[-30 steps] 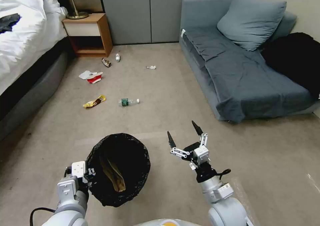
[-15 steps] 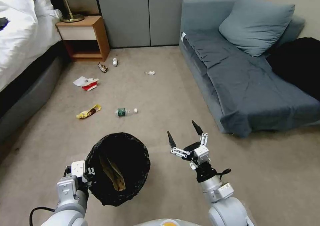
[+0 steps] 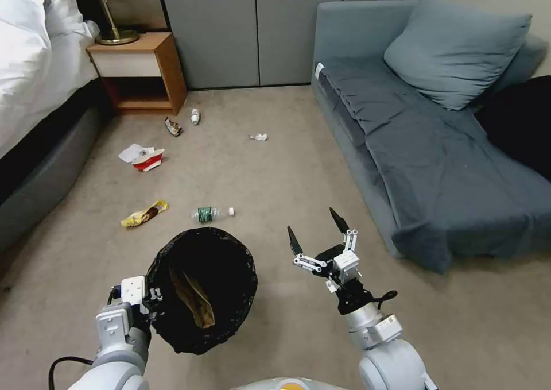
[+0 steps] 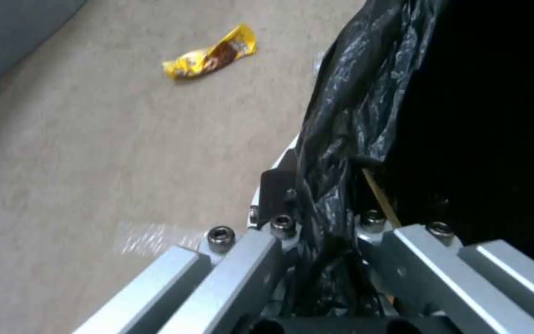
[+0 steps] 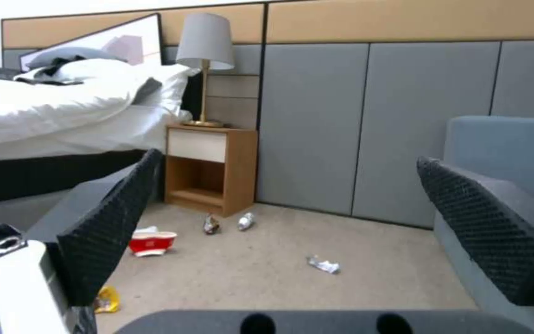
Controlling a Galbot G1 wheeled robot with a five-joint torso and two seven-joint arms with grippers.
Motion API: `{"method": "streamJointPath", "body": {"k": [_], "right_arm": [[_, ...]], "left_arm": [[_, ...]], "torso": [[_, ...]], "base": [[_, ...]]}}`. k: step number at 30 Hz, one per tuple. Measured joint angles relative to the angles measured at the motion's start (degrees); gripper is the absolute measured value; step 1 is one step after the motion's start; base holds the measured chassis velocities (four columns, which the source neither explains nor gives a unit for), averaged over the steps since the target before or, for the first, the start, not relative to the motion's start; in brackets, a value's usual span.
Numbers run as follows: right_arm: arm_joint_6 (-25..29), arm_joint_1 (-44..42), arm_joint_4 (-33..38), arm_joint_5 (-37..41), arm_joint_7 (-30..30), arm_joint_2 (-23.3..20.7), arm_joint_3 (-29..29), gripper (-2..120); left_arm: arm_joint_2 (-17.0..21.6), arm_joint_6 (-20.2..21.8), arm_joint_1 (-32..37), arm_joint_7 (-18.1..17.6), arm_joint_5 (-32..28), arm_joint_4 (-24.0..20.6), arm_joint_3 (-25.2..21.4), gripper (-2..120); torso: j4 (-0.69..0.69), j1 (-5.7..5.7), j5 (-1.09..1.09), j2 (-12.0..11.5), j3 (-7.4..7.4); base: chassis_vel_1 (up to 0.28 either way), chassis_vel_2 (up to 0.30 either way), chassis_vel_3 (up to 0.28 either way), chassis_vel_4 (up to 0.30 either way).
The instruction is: Pick up the trash bin, then pick up the garbage from the floor and place it into the trash bin.
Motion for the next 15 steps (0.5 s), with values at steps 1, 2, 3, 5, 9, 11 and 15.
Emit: {"method": "streamJointPath", "body": {"k": [1,2,3,5,9,11,15], "right_arm": [[0.00,0.00,0.00,0.00,0.00,0.00,0.00,100],[0.00,0.00,0.00,0.00,0.00,0.02,-0.05,100],[0.00,0.00,-0.01,0.00,0.00,0.02,-0.06,100],[0.00,0.00,-0.01,0.00,0.00,0.03,-0.08,100],[0.00,0.04,-0.06,0.00,-0.02,0.03,-0.11,100],[0.00,0.05,-0.06,0.00,-0.02,0.04,-0.12,100],[0.00,0.06,-0.16,0.00,-0.07,0.05,-0.13,100]], "left_arm": [[0.00,0.00,0.00,0.00,0.00,0.00,0.00,0],[0.01,0.00,-0.02,0.00,0.00,0.00,0.00,0],[0.02,0.00,-0.05,0.00,0.00,0.00,0.00,0],[0.03,0.00,-0.07,0.01,-0.01,0.00,0.00,0],[0.06,0.00,-0.10,0.01,-0.03,0.00,-0.07,0],[0.06,0.00,-0.12,0.00,-0.03,0.01,-0.07,0],[0.05,0.00,-0.15,-0.01,-0.04,0.06,-0.06,0]], "torso": [[0.00,0.00,0.00,0.00,0.00],[0.00,0.00,0.01,0.00,0.00],[-0.01,0.00,0.01,0.00,0.00],[-0.01,0.01,0.00,0.00,0.00],[0.00,0.00,0.01,0.00,0.00],[0.00,0.00,0.01,0.00,0.00],[-0.01,0.00,0.01,0.00,0.00]], "base": [[-0.184,0.179,0.167,-0.182],[-0.190,0.179,0.164,-0.170],[-0.195,0.159,0.164,-0.170],[-0.195,0.159,0.163,-0.179],[-0.175,0.171,0.172,-0.169],[-0.165,0.188,0.175,-0.184],[-0.159,0.172,0.154,-0.173]]}}
